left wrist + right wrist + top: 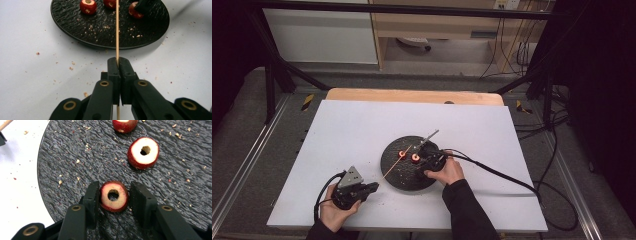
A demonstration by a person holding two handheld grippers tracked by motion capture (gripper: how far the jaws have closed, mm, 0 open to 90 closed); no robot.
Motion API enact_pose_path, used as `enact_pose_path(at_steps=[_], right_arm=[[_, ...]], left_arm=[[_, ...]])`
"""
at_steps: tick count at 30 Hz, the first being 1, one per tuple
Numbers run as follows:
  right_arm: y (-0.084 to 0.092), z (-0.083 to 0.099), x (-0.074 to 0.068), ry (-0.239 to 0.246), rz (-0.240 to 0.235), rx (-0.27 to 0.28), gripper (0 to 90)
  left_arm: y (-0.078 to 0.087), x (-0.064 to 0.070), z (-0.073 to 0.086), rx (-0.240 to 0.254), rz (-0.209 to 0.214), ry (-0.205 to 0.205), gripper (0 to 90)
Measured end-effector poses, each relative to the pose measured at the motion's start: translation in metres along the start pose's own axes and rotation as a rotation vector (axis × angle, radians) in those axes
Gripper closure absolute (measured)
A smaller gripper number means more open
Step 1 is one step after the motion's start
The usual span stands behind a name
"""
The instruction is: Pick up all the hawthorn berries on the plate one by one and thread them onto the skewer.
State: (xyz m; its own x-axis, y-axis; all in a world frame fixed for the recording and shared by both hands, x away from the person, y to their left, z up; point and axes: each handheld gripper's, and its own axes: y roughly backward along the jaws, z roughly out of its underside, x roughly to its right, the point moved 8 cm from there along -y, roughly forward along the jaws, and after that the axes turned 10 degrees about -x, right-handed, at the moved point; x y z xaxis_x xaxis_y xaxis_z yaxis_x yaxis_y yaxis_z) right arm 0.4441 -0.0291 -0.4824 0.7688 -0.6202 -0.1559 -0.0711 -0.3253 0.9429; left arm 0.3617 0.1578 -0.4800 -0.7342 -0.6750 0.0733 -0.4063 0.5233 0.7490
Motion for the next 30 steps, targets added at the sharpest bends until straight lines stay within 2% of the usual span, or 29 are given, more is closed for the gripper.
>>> enact_pose_path(at_steps=[6, 11, 19, 20, 21, 30], right_arm=[[0.0, 0.001, 0.0, -0.009, -0.006, -0.015, 62.3], [0.01, 0.0, -0.001, -0.029, -0.009, 0.028, 62.3], [0.041, -0.001, 0.001, -0.083, -0.009, 0.168, 62.4], [0.048, 0.001, 0.003, -0.099, -0.007, 0.207, 62.4], [0.048, 0.001, 0.003, -0.099, -0.007, 0.207, 62.4], [0.064, 0.014, 0.013, -0.185, -0.039, 0.364, 62.5]], left_arm=[[0.001, 0.002, -0.002, -0.007, -0.009, -0.007, 88.3], [0.002, 0.002, -0.004, -0.006, -0.017, -0.006, 88.3], [0.005, 0.007, -0.014, 0.023, -0.024, 0.0, 88.3], [0.005, 0.008, -0.016, 0.025, -0.024, -0.002, 88.3], [0.004, 0.009, -0.017, 0.028, -0.025, -0.004, 88.3], [-0.001, 0.016, -0.02, 0.037, -0.024, -0.013, 88.2]])
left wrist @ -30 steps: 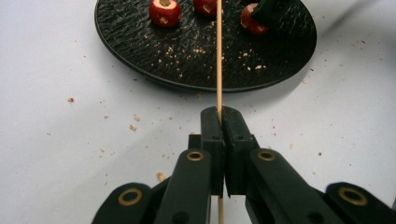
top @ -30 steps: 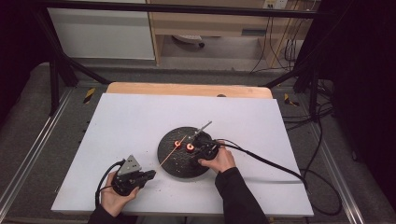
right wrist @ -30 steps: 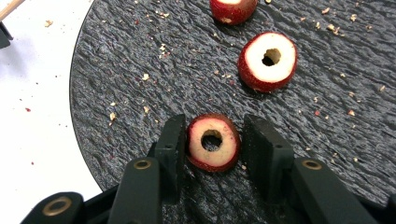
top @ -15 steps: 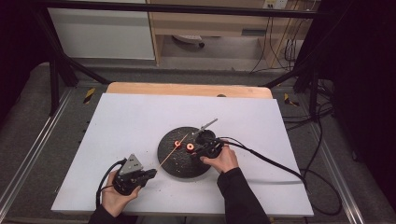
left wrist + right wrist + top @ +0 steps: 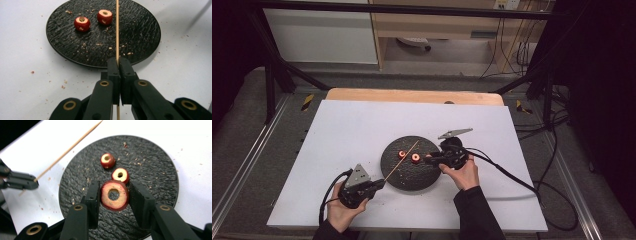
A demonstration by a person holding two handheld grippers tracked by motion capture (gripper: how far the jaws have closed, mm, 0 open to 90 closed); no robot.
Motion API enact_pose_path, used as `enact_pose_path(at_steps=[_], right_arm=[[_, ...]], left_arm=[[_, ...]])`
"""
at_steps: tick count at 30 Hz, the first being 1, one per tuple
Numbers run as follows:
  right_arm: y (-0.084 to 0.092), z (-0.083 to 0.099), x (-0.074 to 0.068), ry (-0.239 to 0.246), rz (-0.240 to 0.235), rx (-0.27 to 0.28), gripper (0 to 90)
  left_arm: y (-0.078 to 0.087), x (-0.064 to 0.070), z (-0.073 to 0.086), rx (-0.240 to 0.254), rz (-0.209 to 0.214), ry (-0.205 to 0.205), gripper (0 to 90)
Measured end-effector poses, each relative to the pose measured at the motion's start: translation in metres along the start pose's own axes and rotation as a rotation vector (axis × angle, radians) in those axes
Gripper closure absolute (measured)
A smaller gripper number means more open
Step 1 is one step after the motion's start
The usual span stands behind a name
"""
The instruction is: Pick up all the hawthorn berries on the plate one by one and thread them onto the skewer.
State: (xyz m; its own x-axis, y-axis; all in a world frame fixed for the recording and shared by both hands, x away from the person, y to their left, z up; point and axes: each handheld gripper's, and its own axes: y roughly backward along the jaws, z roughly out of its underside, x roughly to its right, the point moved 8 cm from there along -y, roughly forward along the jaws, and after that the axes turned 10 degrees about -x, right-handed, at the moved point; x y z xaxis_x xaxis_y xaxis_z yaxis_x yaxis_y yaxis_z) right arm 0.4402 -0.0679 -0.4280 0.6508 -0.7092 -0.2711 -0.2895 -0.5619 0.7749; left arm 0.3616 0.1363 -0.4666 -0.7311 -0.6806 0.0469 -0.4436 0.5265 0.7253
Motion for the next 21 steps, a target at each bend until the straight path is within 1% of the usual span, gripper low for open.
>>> enact_pose_path(at_steps=[2, 3, 4, 6, 7, 8, 9, 10, 13, 14, 15, 18, 19, 21], right_arm=[[0.0014, 0.001, 0.0018, -0.02, -0.009, 0.035, 62.5], [0.0022, 0.002, 0.0024, -0.043, -0.015, 0.07, 62.5], [0.0022, 0.002, 0.0024, -0.043, -0.015, 0.07, 62.5], [0.0024, 0.0026, 0.0021, -0.066, -0.025, 0.109, 62.5], [0.0027, 0.0028, 0.0016, -0.077, -0.034, 0.129, 62.5], [0.0033, 0.003, 0.0006, -0.102, -0.046, 0.17, 62.5], [0.0034, 0.0031, 0.0006, -0.112, -0.05, 0.189, 62.6], [0.0034, 0.0031, 0.0006, -0.112, -0.05, 0.189, 62.6], [0.0036, 0.0027, -0.0002, -0.153, -0.07, 0.247, 62.6], [0.0033, 0.0022, 0.0002, -0.173, -0.081, 0.282, 62.6], [0.0033, 0.0022, 0.0002, -0.173, -0.081, 0.282, 62.6], [0.0031, 0.0006, -0.0004, -0.209, -0.103, 0.338, 62.6], [0.0023, 0.0001, -0.0002, -0.217, -0.099, 0.362, 62.6], [0.002, -0.001, -0.0005, -0.227, -0.101, 0.387, 62.6]], left_arm=[[-0.0004, 0.0011, 0.0004, 0.002, 0.001, -0.004, 88.2], [-0.0004, 0.0015, 0.0007, 0.003, -0.001, -0.006, 88.3], [-0.0003, 0.0019, 0.0011, 0.004, -0.003, -0.007, 88.3], [0.0005, 0.0021, 0.0021, 0.006, -0.006, -0.009, 88.2], [0.0007, 0.0021, 0.0026, 0.009, -0.004, -0.005, 88.2], [0.0008, 0.0019, 0.0032, 0.011, -0.001, -0.003, 88.2], [0.0006, 0.0018, 0.0038, 0.011, 0.0, 0.0, 88.2], [0.0004, 0.0015, 0.0043, 0.012, -0.001, 0.002, 88.2], [-0.0001, 0.0009, 0.0052, 0.017, -0.002, 0.008, 88.2], [-0.0003, 0.0008, 0.0053, 0.02, -0.003, 0.01, 88.2], [-0.0004, 0.0007, 0.0054, 0.022, -0.003, 0.011, 88.2], [-0.0008, 0.0002, 0.0058, 0.026, -0.006, 0.015, 88.2], [-0.0011, 0.0002, 0.006, 0.027, -0.007, 0.016, 88.2], [-0.0015, 0.0003, 0.0065, 0.025, -0.005, 0.017, 88.2]])
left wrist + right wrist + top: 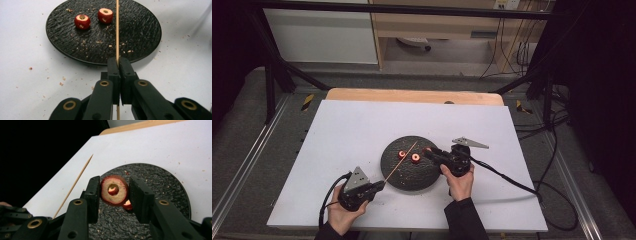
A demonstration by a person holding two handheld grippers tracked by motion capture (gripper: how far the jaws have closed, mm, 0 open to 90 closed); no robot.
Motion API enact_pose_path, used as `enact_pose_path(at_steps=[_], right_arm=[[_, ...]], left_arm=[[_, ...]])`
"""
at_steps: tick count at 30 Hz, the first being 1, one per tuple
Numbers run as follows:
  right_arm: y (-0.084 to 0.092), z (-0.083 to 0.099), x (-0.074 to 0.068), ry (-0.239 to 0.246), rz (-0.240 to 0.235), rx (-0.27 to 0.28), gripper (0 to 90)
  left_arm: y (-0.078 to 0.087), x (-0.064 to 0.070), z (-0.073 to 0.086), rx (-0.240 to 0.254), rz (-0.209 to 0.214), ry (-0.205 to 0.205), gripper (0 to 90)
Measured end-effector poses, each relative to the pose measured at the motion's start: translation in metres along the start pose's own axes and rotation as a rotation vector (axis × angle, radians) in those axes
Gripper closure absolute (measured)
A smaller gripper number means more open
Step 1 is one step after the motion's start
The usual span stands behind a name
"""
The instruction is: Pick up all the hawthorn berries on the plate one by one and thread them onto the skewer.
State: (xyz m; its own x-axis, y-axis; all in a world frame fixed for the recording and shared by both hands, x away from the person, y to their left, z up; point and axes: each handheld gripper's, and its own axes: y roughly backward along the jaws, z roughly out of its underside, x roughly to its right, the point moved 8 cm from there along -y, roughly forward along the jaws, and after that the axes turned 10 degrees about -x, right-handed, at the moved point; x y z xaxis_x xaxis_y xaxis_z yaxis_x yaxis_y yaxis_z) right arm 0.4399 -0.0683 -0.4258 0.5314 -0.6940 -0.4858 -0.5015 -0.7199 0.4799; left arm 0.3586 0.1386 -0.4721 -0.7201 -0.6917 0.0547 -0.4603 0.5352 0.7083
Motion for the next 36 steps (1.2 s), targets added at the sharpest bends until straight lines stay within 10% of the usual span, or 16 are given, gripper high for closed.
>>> enact_pose_path(at_steps=[36], right_arm=[[0.001, -0.043, -0.001, -0.169, -0.097, 0.394, 62.7]], left_arm=[[-0.008, 0.009, -0.017, 0.035, 0.018, -0.003, 88.1]])
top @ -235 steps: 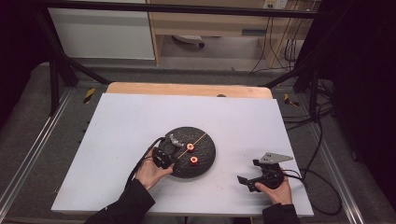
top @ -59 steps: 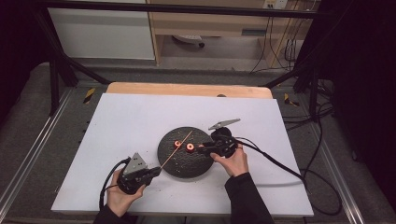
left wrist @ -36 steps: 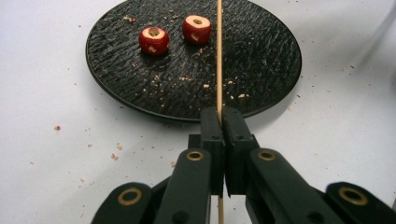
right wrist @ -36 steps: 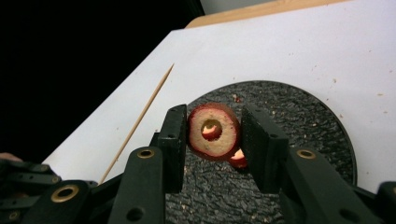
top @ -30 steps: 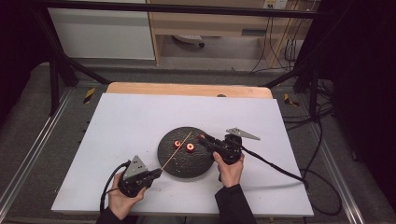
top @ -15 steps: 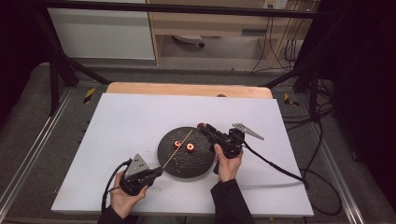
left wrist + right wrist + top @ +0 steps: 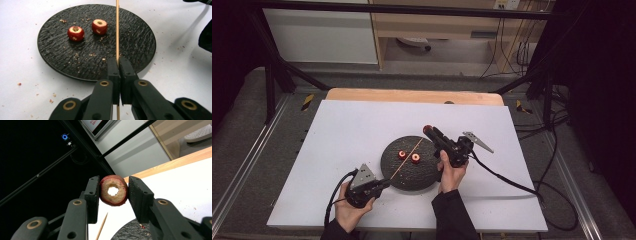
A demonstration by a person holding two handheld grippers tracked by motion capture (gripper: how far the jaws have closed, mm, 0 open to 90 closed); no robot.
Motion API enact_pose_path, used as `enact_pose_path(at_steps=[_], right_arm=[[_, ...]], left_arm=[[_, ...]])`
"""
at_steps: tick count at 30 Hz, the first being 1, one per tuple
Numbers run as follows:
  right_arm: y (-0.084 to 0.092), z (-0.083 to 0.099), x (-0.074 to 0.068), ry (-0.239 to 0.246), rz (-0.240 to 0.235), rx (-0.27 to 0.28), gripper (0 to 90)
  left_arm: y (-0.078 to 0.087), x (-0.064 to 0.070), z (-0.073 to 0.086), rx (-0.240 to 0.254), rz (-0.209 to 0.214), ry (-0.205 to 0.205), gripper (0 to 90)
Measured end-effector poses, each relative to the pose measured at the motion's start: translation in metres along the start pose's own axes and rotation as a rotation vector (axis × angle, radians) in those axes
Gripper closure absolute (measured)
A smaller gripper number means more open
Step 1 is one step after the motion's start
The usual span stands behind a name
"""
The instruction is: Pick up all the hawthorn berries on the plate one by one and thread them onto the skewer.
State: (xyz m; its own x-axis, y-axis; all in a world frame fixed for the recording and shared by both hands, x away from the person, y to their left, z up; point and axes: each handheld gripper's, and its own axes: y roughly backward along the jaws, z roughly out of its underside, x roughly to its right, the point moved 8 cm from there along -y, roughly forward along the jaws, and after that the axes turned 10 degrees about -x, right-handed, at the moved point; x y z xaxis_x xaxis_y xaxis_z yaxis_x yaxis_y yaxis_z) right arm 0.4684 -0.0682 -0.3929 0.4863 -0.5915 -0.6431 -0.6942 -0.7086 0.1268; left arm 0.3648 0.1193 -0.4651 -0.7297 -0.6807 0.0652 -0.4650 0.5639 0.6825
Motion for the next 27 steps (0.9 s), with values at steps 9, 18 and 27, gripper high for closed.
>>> enact_pose_path(at_steps=[9, 18, 27], right_arm=[[0.0, 0.002, -0.002, -0.007, -0.01, 0.036, 62.7], [-0.001, 0.003, -0.003, -0.026, -0.024, 0.066, 62.8], [-0.004, 0.009, -0.003, -0.043, -0.038, 0.085, 62.8]], left_arm=[[-0.003, 0.004, -0.007, 0.012, 0.003, 0.008, 88.2], [-0.004, 0.004, -0.008, 0.029, -0.004, 0.031, 88.2], [-0.007, 0.007, -0.016, 0.046, -0.015, 0.051, 88.3]])
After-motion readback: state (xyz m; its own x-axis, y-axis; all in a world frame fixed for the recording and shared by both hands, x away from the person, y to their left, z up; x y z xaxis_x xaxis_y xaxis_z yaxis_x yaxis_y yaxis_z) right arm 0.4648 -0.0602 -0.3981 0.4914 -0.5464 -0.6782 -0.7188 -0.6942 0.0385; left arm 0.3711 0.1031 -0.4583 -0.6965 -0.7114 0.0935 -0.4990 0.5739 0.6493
